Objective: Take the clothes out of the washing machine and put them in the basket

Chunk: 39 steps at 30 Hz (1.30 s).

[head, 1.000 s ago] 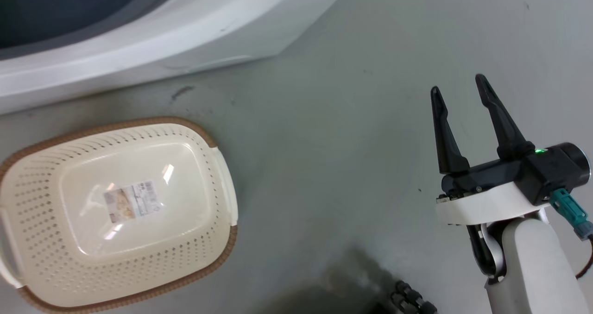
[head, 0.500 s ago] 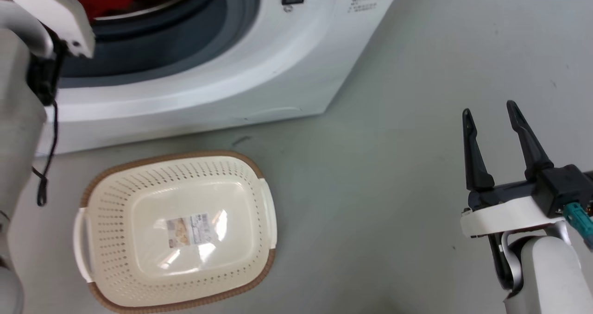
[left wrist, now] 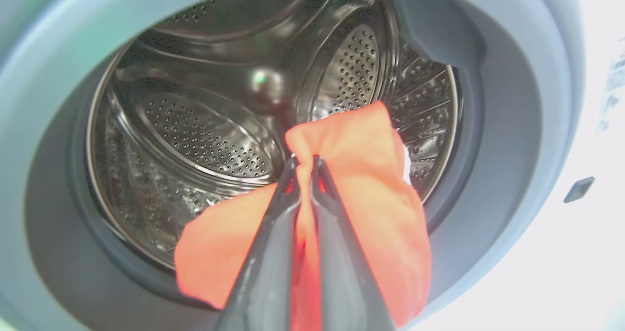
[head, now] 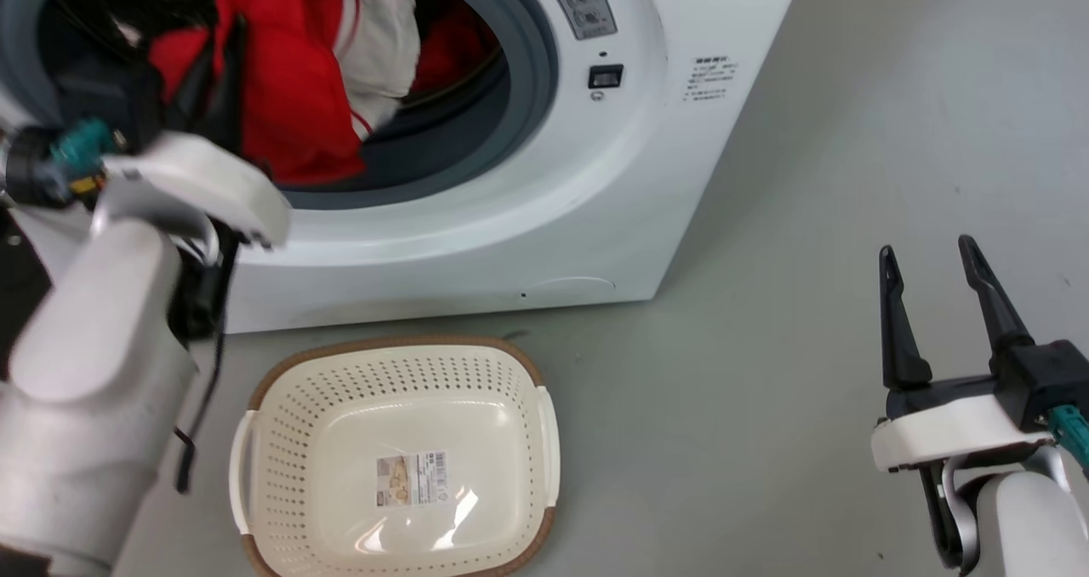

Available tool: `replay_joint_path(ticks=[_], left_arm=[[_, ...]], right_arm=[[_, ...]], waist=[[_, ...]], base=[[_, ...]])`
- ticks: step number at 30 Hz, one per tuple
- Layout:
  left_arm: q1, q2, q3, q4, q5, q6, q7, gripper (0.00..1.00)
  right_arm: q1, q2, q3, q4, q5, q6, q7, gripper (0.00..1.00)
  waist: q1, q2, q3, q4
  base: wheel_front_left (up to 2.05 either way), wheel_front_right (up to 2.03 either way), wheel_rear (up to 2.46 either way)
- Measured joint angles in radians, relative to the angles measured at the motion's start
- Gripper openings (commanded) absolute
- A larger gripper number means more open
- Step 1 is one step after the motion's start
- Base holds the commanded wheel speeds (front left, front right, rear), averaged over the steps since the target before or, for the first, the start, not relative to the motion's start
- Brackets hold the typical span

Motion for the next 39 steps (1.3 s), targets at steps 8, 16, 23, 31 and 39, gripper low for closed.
replay_joint_path(ticks=[8, 16, 23, 31, 39], left_arm=[[0.234, -0.037, 0.093, -0.196, 0.095, 0.001, 0.0, 0.0], [0.454, -0.078, 0.108, -0.342, 0.125, 0.04, 0.0, 0.0], [0.578, -0.08, 0.072, -0.35, 0.097, 0.036, 0.044, 0.0], [0.617, -0.112, 0.012, -0.201, 0.04, -0.01, 0.165, 0.0], [0.543, -0.164, -0.024, 0.03, 0.012, -0.088, 0.18, 0.0]], right_arm=[[0.044, 0.0, -0.003, 0.01, -0.011, 0.0, 0.0, 1.0], [0.074, 0.0, -0.015, 0.013, -0.025, 0.0, 0.0, 1.0], [0.074, 0.0, -0.018, 0.008, -0.035, 0.0, 0.0, 1.0], [0.061, 0.0, -0.008, 0.005, -0.045, 0.0, 0.0, 1.0], [0.021, 0.0, -0.016, 0.0, -0.054, 0.0, 0.0, 1.0]], waist=[[0.0, 0.0, -0.066, 0.049], [0.0, 0.0, -0.094, 0.102], [0.0001, 0.0, -0.078, 0.131], [0.0002, 0.0, -0.013, 0.139], [0.0003, 0.0, 0.081, 0.126]], base=[[0.0, 0.0, 0.0], [0.0, 0.0, 0.0], [0.0, 0.0, 0.0], [0.0, 0.0, 0.0], [0.0, 0.0, 0.0]])
